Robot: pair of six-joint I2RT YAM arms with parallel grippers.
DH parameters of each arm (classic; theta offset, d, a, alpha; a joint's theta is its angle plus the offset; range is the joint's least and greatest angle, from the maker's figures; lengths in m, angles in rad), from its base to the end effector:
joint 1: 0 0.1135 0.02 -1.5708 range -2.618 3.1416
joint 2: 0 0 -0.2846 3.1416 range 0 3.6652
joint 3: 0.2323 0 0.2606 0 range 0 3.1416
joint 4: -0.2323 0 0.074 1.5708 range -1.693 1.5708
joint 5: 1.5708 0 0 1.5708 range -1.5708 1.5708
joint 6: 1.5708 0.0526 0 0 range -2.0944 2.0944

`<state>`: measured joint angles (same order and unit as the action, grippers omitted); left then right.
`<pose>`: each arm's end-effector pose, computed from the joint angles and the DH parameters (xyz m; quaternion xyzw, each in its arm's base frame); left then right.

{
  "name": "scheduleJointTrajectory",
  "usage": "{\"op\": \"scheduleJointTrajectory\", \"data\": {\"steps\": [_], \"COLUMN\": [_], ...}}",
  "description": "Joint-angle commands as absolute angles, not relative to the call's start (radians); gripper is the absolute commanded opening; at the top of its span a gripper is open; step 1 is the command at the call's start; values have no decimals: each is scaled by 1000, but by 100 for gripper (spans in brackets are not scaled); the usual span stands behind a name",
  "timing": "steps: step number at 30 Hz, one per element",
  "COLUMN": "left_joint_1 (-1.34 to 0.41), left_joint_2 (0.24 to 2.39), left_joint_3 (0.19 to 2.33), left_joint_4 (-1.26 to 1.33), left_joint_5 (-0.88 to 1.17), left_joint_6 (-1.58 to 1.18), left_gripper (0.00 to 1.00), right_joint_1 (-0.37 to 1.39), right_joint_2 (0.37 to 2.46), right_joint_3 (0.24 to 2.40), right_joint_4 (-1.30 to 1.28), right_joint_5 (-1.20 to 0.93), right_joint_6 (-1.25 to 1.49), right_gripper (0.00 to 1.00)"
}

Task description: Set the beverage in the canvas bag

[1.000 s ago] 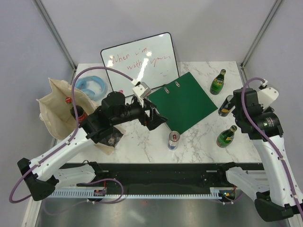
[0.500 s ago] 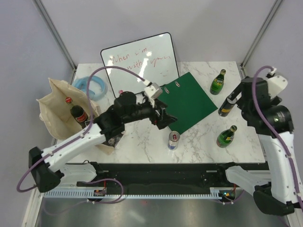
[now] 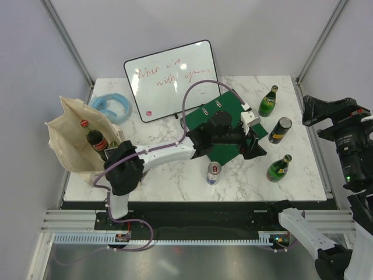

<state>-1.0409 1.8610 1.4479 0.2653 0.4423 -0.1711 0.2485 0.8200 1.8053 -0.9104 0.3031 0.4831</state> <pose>0.2222 -0.4238 0.3214 0.4412 0.6098 -0.4994 0.4290 0.0425 -0.0054 0.5754 0.1886 0.6548 0.1633 0.7135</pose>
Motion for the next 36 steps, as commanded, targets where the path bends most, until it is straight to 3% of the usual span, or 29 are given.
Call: {"op": "scheduleJointTrajectory", "data": {"steps": [1,5,9,12,21,36], "left_joint_1": [-1057,-1057,-1057,-1057,-1055,-1055], "left_joint_2": [1986,1935,1787,1652,1194,977], "left_joint_3": [1583,1494,1366,1272,971,923], "left_joint_4": [342,399,377,292,158,6], "left_joint_5": [488,424,296,169,-118,-192], "left_joint_6": [-161,-192,-149,-112,-100,-166], "left_gripper": [82,81,82,84,91,93], "right_joint_1": [245,247,248,247,247,247], "right_joint_2": [793,877,911,930,807,925], "right_joint_3": [1663,1574,1436,1350,1094,968], "right_joint_4": [-854,-1055,-1262,-1353,-1280,-1065], "right_joint_5": [320,633,765,772,727,649], "right_joint_6": [482,638,900,1038,1092,977], "right_gripper": [98,96,94,93,81,76]}}
